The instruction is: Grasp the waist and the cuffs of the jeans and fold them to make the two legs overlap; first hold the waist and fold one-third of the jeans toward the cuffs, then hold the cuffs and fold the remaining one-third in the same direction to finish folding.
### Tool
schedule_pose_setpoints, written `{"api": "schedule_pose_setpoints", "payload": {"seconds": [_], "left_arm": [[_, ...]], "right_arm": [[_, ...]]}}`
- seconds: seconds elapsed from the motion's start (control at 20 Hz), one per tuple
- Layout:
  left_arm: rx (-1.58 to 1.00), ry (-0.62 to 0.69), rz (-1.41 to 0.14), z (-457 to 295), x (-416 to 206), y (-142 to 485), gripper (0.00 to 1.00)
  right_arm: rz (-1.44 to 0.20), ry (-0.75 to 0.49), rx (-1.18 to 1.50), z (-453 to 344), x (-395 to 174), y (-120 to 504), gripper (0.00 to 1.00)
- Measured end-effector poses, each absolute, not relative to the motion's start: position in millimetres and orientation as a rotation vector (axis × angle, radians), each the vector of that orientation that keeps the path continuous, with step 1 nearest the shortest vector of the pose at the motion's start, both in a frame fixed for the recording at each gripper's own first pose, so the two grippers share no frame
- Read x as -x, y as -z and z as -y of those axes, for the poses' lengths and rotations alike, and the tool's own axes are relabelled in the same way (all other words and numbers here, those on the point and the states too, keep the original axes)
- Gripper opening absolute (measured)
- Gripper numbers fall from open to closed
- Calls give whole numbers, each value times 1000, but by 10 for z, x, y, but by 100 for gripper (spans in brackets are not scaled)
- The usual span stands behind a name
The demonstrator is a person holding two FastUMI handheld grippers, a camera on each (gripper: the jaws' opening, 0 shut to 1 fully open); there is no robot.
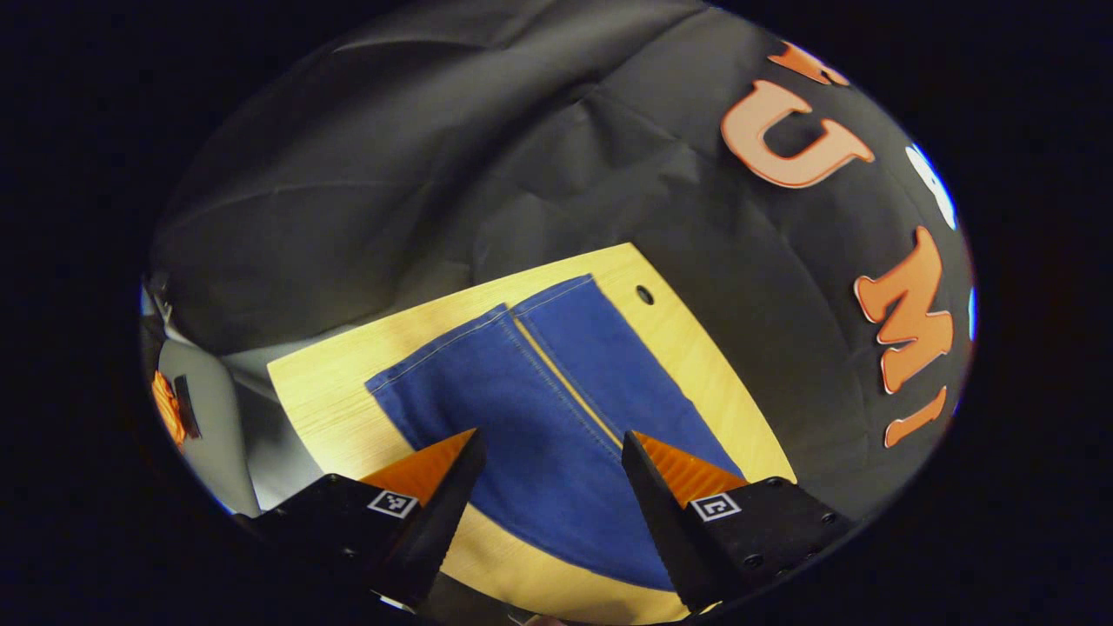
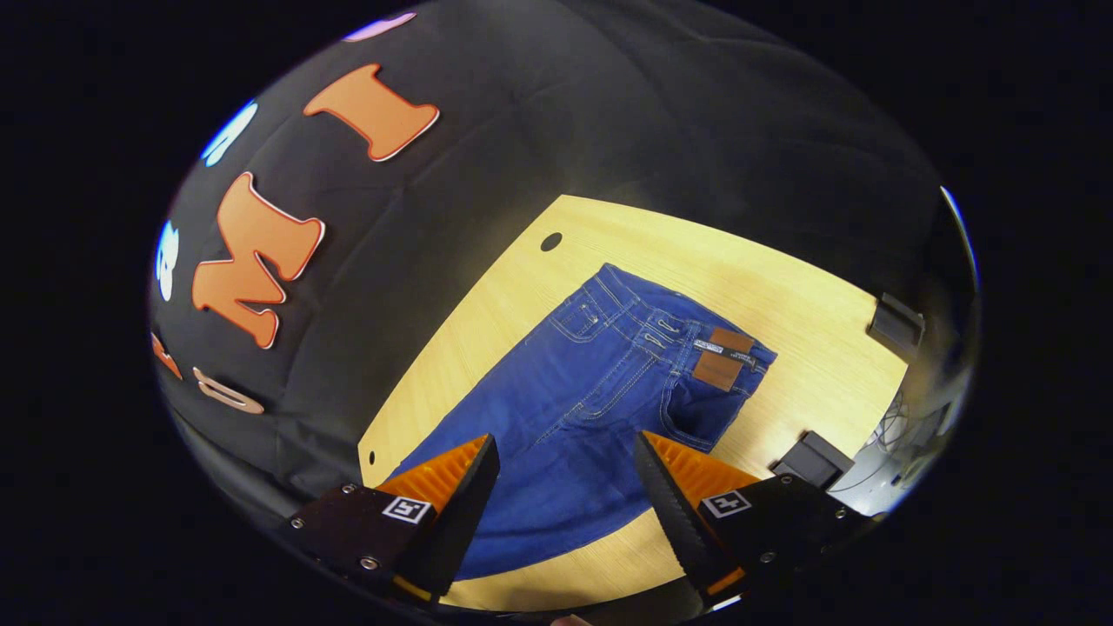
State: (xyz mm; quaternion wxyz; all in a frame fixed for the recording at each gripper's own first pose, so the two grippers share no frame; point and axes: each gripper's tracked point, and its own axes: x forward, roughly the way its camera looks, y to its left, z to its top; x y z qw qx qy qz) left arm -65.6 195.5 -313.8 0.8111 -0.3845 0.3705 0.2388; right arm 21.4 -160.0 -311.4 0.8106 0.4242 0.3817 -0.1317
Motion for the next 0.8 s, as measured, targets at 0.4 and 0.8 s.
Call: {"api": "schedule_pose_setpoints", "payload": {"seconds": [0.4, 0.8], "left_arm": [[995, -624, -892, -2315, 1031, 3704, 98], [1146, -623, -913, -2495, 1133, 4138, 98]], "right_arm": [[-864, 302, -1030, 1559, -306, 3431, 97], [-915, 361, -1101, 1728, -219, 3877, 98]]}}
